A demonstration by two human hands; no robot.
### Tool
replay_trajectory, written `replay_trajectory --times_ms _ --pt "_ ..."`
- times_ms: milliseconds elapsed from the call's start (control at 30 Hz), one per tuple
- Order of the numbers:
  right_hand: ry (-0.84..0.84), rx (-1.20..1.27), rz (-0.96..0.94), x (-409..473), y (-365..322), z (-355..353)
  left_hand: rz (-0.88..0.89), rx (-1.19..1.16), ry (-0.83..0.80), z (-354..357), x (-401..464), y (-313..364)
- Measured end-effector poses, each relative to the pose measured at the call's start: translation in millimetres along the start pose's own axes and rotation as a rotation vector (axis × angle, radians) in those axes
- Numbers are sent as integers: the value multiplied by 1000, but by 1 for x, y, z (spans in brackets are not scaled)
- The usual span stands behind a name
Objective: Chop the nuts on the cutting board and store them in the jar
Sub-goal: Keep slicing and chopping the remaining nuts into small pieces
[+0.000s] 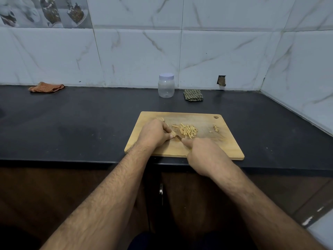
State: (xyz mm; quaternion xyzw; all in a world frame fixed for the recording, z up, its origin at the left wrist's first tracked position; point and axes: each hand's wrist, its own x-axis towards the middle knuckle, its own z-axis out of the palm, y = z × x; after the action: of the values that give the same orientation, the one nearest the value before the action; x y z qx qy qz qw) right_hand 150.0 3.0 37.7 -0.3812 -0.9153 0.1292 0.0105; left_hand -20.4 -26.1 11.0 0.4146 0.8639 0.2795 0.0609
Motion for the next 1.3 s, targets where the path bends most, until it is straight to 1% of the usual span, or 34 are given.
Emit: replay_trajectory --times_ms 100,267,467,800,1100,1300 --pt "-4 15 -3 2 -1 -3 2 3 29 2 -1 -1" --pt "50 46 -25 13 -6 -4 -15 -33 46 5 2 -3" --pt "33 58 -37 21 -13 -2 -4 -22 40 7 4 -5" --pt "-15 -20 -44 26 -19 -5 -14 -19 23 4 3 -3" --pt "-8 12 -19 -2 3 2 -6 -10 25 2 -1 -1" --pt "35 47 -23 2 2 -1 -28 -55 45 5 1 -4"
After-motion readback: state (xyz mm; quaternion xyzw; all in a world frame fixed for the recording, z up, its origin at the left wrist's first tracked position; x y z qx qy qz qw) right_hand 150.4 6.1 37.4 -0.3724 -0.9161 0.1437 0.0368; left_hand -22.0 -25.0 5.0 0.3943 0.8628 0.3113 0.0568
